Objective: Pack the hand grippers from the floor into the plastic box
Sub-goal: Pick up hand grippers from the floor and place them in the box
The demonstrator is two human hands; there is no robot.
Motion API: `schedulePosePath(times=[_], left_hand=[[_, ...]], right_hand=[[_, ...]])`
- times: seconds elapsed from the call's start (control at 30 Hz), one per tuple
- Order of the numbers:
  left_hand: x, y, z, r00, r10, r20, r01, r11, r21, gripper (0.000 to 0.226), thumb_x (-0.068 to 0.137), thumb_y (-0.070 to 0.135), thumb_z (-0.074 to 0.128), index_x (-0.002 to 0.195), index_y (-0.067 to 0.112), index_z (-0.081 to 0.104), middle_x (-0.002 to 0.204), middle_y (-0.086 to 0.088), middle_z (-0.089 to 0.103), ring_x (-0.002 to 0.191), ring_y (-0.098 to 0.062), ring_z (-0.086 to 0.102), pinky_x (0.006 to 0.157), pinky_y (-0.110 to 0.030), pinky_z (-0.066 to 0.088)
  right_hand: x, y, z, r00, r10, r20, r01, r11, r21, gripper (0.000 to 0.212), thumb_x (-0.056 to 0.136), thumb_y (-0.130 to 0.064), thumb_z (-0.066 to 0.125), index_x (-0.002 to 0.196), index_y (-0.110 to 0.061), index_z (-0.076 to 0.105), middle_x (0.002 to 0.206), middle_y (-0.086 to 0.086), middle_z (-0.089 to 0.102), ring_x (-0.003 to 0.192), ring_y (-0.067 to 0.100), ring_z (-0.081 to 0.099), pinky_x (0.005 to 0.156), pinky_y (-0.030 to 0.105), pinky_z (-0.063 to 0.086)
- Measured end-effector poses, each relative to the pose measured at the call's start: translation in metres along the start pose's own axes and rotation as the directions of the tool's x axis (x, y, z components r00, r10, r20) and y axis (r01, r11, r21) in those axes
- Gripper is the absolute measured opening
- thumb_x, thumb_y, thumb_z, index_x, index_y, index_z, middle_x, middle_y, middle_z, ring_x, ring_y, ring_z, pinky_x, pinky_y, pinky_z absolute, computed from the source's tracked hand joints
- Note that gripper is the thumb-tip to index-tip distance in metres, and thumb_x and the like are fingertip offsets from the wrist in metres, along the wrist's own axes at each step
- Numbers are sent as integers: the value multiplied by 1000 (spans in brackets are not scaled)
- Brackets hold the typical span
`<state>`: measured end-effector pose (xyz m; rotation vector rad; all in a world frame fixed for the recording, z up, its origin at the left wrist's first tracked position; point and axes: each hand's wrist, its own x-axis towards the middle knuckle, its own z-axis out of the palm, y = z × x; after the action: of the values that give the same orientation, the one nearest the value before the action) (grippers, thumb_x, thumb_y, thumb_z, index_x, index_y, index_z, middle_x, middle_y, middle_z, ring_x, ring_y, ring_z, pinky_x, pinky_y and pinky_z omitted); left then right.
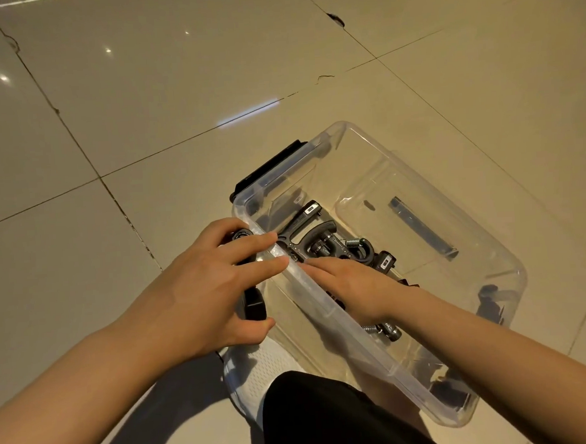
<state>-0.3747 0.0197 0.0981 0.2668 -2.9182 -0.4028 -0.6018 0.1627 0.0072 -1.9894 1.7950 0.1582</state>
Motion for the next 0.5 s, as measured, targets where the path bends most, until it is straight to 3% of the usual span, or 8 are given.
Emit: schedulePosePath(times=[0.17,0.33,0.4,0.5], left_hand=[[0,-1,1,1000,0,-12,0,1000,11,65,58,56,62,114,25,67,121,1,62,110,-25,43,72,-37,53],[-1,-2,2,999,-1,-33,1,1000,-4,63,63,59,52,115,26,66,123,2,61,110,-24,43,70,-36,54],[-1,-2,2,999,2,-40,-2,1000,-10,63,63,59,50,115,26,66,123,2,61,110,-24,42,70,-36,54],[-1,-2,2,999,5,-38,-6,1000,-8,63,60,56,62,115,25,66,124,1,61,111,-24,42,72,-35,53]], right_hand=[[4,7,6,998,65,6,-65,996,-69,90,78,-48,68,149,-28,16,154,0,26,141,20,22,115,42,22],[3,14,3,999,27,-18,-28,996,-79,89,73,-51,71,146,-28,25,147,-4,38,134,17,35,104,41,35],[-1,12,4,999,3,-32,-6,997,-76,87,74,-48,72,145,-27,27,145,-3,40,133,18,37,100,40,37],[-1,8,9,997,-29,-71,23,995,-94,72,82,-28,68,143,-28,30,144,-3,42,132,19,38,98,38,34]])
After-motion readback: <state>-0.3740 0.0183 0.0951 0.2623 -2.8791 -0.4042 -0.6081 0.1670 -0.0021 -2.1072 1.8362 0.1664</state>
